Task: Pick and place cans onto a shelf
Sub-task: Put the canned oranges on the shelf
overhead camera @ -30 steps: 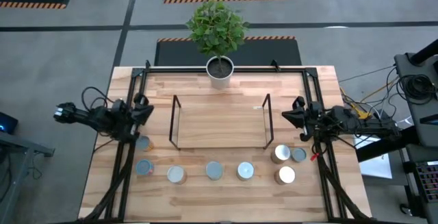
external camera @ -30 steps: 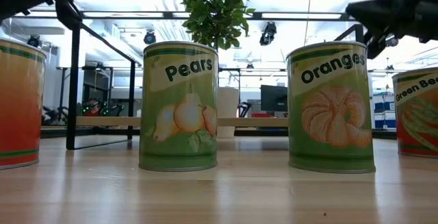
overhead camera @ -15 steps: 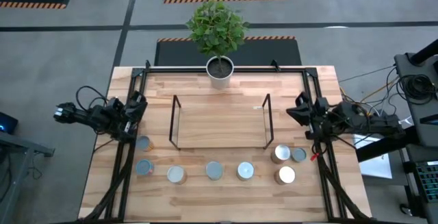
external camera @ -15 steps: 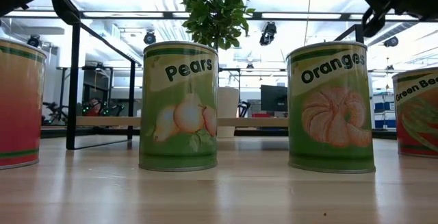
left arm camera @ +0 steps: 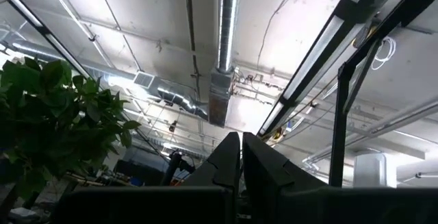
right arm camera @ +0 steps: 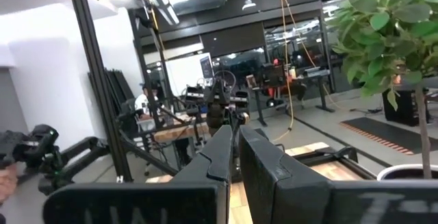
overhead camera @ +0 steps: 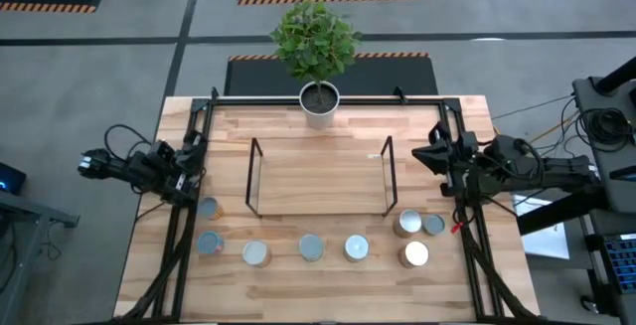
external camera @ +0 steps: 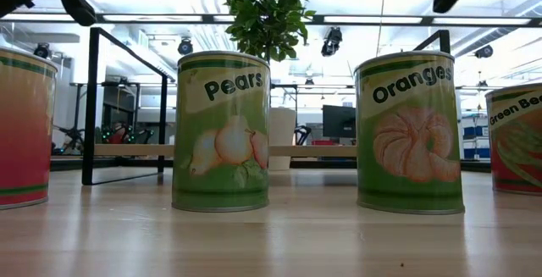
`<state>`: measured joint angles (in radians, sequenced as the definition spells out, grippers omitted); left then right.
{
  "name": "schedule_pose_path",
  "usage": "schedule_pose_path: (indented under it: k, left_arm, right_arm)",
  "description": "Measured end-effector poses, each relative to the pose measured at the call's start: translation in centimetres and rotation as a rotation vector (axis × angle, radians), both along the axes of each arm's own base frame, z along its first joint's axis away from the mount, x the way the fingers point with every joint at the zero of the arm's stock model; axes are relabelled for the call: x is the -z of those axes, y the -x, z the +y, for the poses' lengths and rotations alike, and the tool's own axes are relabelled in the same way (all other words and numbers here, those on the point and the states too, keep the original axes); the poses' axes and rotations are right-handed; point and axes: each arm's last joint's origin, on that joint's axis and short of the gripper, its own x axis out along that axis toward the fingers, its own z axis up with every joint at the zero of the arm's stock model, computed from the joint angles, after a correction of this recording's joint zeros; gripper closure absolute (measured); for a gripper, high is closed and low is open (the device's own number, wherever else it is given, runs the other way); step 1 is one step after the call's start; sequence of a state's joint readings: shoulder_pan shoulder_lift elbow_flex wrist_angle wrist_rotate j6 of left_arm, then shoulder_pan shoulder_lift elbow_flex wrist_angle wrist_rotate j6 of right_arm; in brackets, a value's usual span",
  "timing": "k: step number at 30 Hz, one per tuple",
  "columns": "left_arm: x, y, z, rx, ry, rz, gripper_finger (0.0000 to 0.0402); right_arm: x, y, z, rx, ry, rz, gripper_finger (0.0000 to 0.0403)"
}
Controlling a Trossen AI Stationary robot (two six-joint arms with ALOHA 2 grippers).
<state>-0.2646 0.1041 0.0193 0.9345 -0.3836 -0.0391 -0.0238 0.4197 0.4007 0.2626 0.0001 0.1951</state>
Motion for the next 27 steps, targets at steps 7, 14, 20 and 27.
schedule_pose_path:
  k: [7, 14, 20, 27]
  left_arm:
    - [-0.2, 0.2, 0.1, -0.008, 0.000, -0.029, 0.0400]
    - [-0.2, 0.1, -0.1, 0.024, -0.022, -0.032, 0.0400]
    - [-0.7, -0.1, -0.2, 0.027, -0.038, -0.043, 0.0400]
    - [-3.0, -1.9, -0.7, 0.026, -0.080, 0.093, 0.0400]
  right_arm:
    - [-0.3, -2.7, -0.1, 0.002, 0.037, 0.103, 0.0385]
    - [-0.4, -4.4, 0.0, -0.020, 0.060, 0.157, 0.0385]
    - [-0.7, -6.1, 0.0, -0.027, 0.079, 0.205, 0.0385]
    - [-1.0, -8.2, 0.0, -0.061, 0.084, 0.246, 0.0385]
